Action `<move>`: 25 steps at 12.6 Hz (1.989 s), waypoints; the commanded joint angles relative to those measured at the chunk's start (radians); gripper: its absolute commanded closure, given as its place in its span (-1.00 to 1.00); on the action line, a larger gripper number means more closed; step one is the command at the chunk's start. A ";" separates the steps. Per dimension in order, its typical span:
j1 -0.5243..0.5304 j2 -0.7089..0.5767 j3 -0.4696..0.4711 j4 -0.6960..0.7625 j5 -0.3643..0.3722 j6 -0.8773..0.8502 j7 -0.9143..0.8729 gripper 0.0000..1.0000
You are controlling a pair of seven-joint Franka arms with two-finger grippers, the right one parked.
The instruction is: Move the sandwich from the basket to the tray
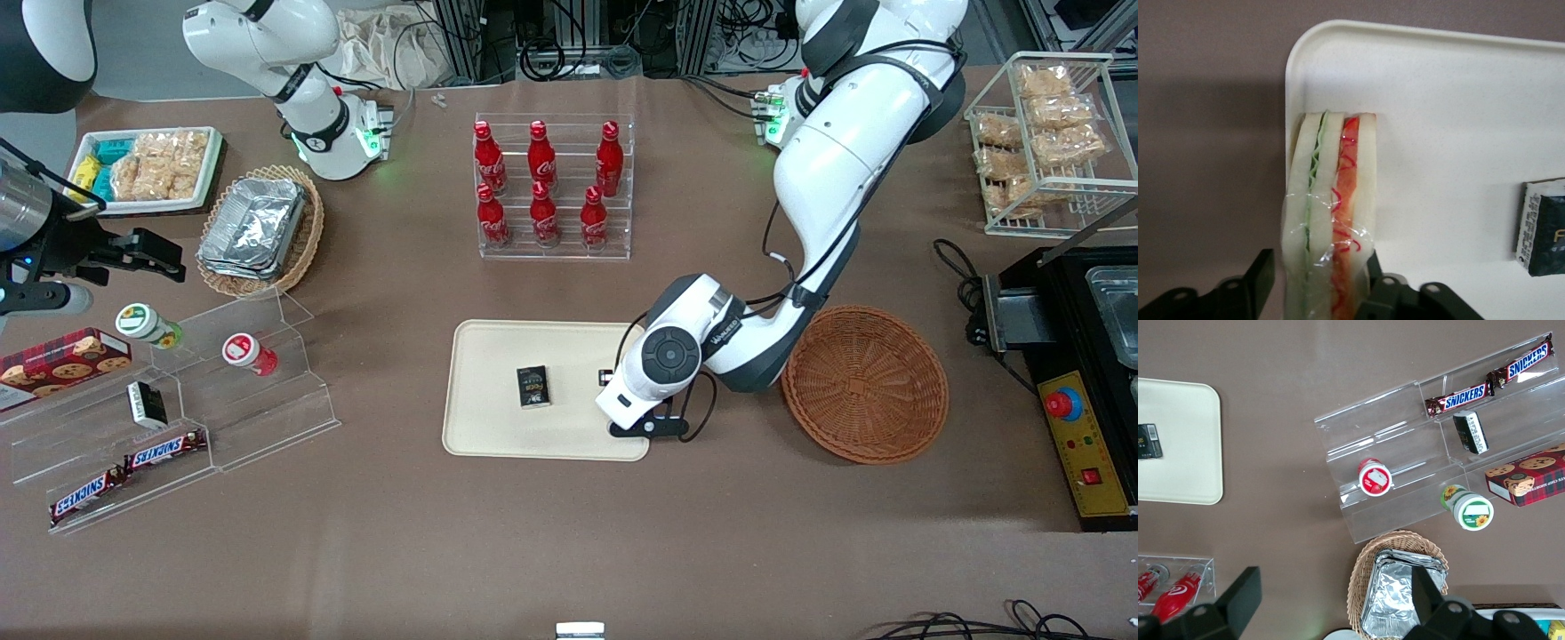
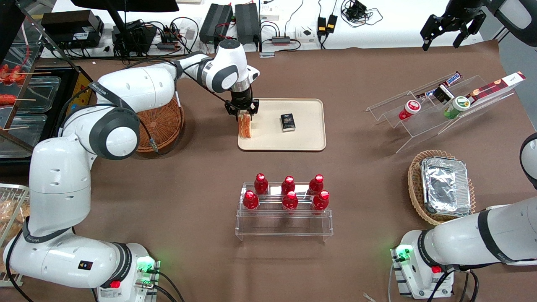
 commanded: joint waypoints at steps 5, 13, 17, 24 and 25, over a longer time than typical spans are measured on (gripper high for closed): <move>0.033 -0.110 0.016 0.031 0.021 -0.046 -0.048 -0.99; 0.345 -0.579 0.007 -0.216 -0.004 -0.225 -0.005 -0.98; 0.503 -0.783 0.008 -0.394 -0.133 -0.201 0.244 -0.98; 0.698 -0.842 0.013 -0.339 -0.240 -0.291 0.639 -1.00; 0.696 -0.811 0.011 -0.280 -0.234 -0.335 0.654 -1.00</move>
